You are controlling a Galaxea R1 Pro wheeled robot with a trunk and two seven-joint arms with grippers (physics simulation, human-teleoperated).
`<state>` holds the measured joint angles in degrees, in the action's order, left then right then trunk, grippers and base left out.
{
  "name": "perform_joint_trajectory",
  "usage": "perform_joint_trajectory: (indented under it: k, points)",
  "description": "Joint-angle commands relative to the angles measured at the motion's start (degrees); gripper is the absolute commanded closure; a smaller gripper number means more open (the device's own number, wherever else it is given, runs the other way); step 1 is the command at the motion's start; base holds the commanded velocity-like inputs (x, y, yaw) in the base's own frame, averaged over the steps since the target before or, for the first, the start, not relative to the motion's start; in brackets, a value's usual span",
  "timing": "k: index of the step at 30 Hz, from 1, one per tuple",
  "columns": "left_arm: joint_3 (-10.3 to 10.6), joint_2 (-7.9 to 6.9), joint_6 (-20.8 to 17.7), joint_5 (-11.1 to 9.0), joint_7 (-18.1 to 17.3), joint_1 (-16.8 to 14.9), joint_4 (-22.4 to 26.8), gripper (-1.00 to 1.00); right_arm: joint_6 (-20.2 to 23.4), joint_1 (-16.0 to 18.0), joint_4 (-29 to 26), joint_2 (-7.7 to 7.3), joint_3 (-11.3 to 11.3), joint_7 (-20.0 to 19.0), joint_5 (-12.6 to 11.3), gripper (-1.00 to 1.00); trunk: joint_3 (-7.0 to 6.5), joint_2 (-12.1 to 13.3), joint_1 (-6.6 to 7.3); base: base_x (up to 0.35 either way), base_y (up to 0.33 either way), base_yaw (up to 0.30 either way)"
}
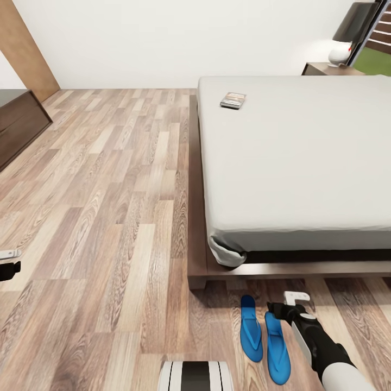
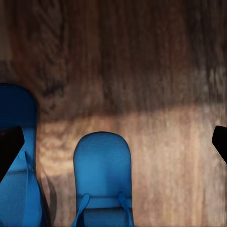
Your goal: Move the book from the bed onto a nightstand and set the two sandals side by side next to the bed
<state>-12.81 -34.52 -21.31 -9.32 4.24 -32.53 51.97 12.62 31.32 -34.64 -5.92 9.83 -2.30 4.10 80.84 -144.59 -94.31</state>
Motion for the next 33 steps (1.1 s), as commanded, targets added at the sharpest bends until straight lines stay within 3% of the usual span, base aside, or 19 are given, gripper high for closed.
perform_joint_trajectory:
  k: [1, 6, 14, 21, 28, 33]
  points:
    - [0.06, -0.02, -0.29, -0.61, 0.35, 0.00, 0.10, -1.00, 0.38, -0.02, -0.09, -0.11, 0.22, -0.24, 0.40, -1.00, 0.04, -0.02, 0.01, 0.000, 0.000, 0.000]
    - [0.06, -0.02, -0.30, -0.29, 0.35, 0.01, 0.13, -1.00, 0.53, -0.14, 0.01, -0.51, 0.30, -0.18, 0.29, -1.00, 0.04, -0.02, 0.01, 0.000, 0.000, 0.000]
    - [0.08, 0.14, -0.31, 0.55, 0.27, 0.01, 0.14, -1.00, 0.74, -1.91, 0.08, -1.45, 0.42, 0.07, 0.22, -1.00, -1.73, 0.09, 0.22, 0.000, 0.000, 0.000]
    - [0.07, 0.22, -0.32, 0.78, 0.34, 0.01, 0.14, -1.00, 0.87, -3.13, 0.09, -1.98, 0.44, 0.21, 0.21, -1.00, -1.73, 0.09, 0.22, 0.000, 0.000, 0.000]
    - [0.06, 0.24, -0.37, 0.84, 0.34, 0.01, 0.06, -1.00, 0.92, -4.97, 0.09, -2.56, 0.45, 0.30, 0.22, -1.00, -3.28, 0.19, 0.40, 0.000, 0.000, 0.000]
    - [0.06, 0.29, -0.39, 0.87, 0.37, 0.01, 0.08, -1.00, 0.92, -5.84, 0.09, -2.79, 0.45, 0.34, 0.22, -1.00, -3.51, 0.20, 0.42, 0.000, 0.000, 0.000]
